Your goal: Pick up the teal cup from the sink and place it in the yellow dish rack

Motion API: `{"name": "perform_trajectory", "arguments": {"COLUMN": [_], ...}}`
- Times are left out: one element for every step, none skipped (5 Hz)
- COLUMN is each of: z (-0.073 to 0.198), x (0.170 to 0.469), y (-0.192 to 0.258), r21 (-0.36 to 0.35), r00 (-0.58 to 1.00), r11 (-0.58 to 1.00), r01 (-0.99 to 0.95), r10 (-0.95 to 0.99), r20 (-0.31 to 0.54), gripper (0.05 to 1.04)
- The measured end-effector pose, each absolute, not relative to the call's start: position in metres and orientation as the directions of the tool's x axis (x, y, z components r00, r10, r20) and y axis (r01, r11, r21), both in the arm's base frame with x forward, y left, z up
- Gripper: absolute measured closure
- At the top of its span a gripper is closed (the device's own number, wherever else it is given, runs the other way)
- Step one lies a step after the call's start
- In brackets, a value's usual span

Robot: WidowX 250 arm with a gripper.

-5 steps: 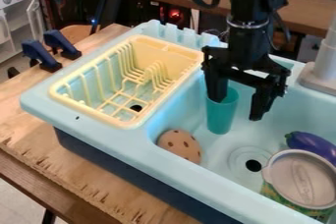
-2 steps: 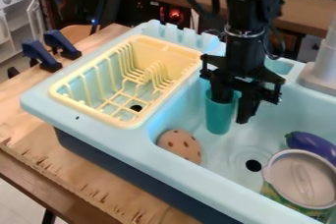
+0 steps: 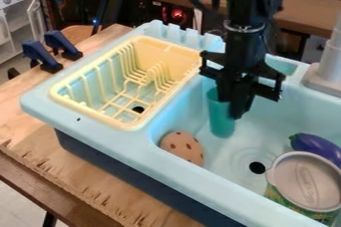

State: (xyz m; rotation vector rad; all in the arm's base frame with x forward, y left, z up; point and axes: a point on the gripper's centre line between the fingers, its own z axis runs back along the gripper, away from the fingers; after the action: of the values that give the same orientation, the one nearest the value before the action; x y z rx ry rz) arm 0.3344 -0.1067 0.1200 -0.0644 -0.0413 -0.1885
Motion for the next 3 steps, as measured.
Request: {"name": "perform_trajectory", "arguments": {"z": [0.140,0.179,0.225], "x": [0.322,0.310,0.297], "y": [-0.111,-0.113,-0.104], "r21": [-0.051,-0.031,0.002], "r00": [0.963,0.943,0.931], "r11": [0.962,0.946,0.939], "r01": [0.268,0.323,0.343], "r10": [-0.266,-0.319,-0.340], "r20": [0.040,0.090,0.133], "gripper": [0.967,0.970,0.970]}}
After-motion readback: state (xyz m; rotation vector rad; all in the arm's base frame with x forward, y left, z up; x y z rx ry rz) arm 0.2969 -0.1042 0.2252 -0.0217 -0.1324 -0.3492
